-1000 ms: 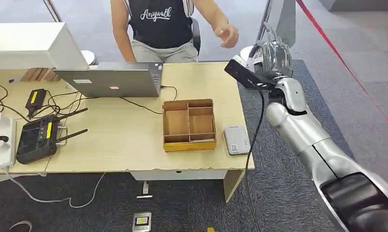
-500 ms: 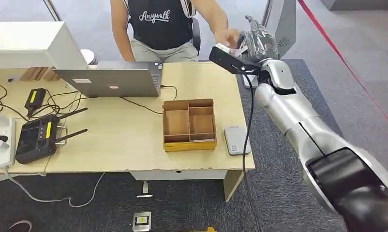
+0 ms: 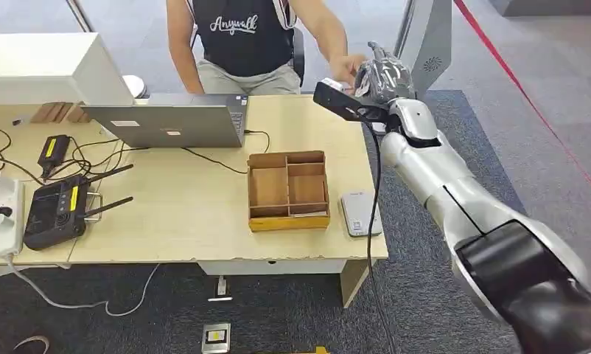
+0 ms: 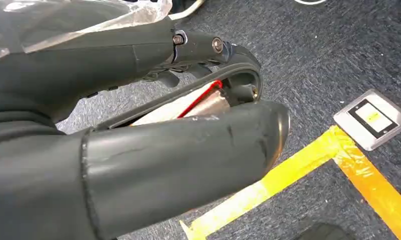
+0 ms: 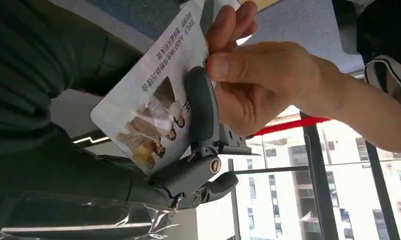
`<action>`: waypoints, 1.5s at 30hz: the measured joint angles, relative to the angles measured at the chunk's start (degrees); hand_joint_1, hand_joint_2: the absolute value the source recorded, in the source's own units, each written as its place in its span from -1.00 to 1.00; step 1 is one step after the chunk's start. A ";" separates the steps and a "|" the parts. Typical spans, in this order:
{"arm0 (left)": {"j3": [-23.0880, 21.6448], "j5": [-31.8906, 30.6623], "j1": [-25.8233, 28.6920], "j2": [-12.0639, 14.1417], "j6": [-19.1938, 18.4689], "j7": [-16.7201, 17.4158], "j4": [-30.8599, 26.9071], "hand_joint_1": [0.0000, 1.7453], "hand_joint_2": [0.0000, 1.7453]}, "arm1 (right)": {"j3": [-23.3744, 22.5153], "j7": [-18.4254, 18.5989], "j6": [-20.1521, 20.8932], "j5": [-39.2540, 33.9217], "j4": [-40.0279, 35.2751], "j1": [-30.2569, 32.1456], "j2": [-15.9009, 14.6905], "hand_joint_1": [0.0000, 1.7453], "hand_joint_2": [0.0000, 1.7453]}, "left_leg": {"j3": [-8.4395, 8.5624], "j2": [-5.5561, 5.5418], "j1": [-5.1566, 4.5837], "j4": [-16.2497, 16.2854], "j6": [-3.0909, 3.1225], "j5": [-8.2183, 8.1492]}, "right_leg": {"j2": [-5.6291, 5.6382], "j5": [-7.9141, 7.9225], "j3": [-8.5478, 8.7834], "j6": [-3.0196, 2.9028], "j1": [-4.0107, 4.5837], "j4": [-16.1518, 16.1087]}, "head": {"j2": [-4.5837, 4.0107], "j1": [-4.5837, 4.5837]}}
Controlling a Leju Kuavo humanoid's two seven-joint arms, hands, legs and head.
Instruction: Pass the card to the sensor for recognition and then transmit it.
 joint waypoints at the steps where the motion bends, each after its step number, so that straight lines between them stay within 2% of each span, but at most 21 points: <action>1: 0.00 0.09 0.02 0.02 0.02 -0.02 0.00 -1.00 -1.00 | 0.07 0.00 -0.15 0.02 0.26 0.01 0.13 -1.00 1.00 | 0.00 0.00 0.00 0.00 0.00 0.00 | 0.00 0.00 -0.01 0.00 0.00 0.00 | 0.00 -0.02; 4: 0.00 0.48 0.06 0.07 0.13 -0.22 0.00 -1.00 -1.00 | 0.31 0.00 -1.12 0.04 1.07 0.01 0.46 -1.00 1.00 | 0.01 0.00 0.00 0.00 0.00 -0.01 | 0.02 0.00 -0.01 0.00 0.00 -0.01 | 0.00 0.00; 5: 0.00 0.55 0.08 0.07 0.13 -0.28 0.00 -1.00 -1.00 | 0.42 0.00 -1.47 0.04 1.27 0.01 0.50 -1.00 -1.00 | 0.00 0.01 0.00 0.00 0.00 0.00 | 0.02 0.00 -0.02 0.00 0.00 -0.01 | 0.00 0.00; 23: -0.42 1.25 0.49 0.09 1.09 -0.37 0.00 -1.00 -1.00 | 0.68 -1.26 -4.42 -3.47 2.47 -0.05 0.53 -1.00 -1.00 | 0.02 0.01 0.00 0.01 0.00 0.01 | 0.01 0.01 -0.01 0.01 0.00 -0.01 | 0.00 0.00; 26: -0.42 2.08 0.58 0.02 1.62 -0.37 0.00 -1.00 -1.00 | 0.30 -3.26 -5.51 -7.20 2.14 0.08 0.20 -1.00 -1.00 | 0.02 0.01 0.00 0.01 0.00 0.01 | 0.01 0.01 -0.01 0.01 0.00 -0.01 | 0.00 0.00; 30: -0.42 3.82 1.17 -0.15 2.66 -0.66 0.00 -1.00 -1.00 | -1.35 -5.53 -3.74 -15.86 -1.78 2.50 -0.61 -1.00 -1.00 | 0.05 0.02 0.01 0.01 0.00 0.01 | 0.01 0.01 0.02 0.01 0.01 -0.01 | 0.00 0.00; 31: -0.42 4.29 1.39 -0.20 2.97 -0.88 0.00 -1.00 -1.00 | -1.60 -5.49 -3.04 -17.47 -3.57 3.97 -0.87 -1.00 1.00 | 0.07 0.02 0.01 0.01 0.00 0.00 | 0.02 0.01 0.02 0.01 0.01 -0.02 | 0.00 0.00; 35: -0.42 6.10 2.33 -0.35 4.31 -1.88 0.02 -1.00 -1.00 | -2.67 -5.16 1.05 -22.06 -14.48 12.54 -2.84 -1.00 1.00 | 0.05 0.01 0.02 0.01 0.01 -0.01 | 0.01 0.00 0.03 0.00 0.02 -0.03 | 0.00 0.00; 39: -0.42 6.80 2.82 -0.37 4.81 -2.03 0.02 -1.00 -1.00 | -3.93 -5.44 2.25 -23.04 -25.37 21.21 -4.80 -1.00 1.00 | 0.03 0.00 0.03 0.00 0.01 -0.02 | 0.00 -0.02 0.01 0.01 0.02 -0.04 | 0.00 0.00; 45: -0.42 6.91 2.93 -0.37 4.92 -2.05 0.02 -1.00 -1.00 | -5.40 -5.29 3.10 -23.15 -35.14 28.63 -7.12 -1.00 1.00 | 0.04 0.01 0.02 0.00 0.01 -0.01 | 0.01 -0.01 0.02 0.00 0.02 -0.05 | 0.00 0.00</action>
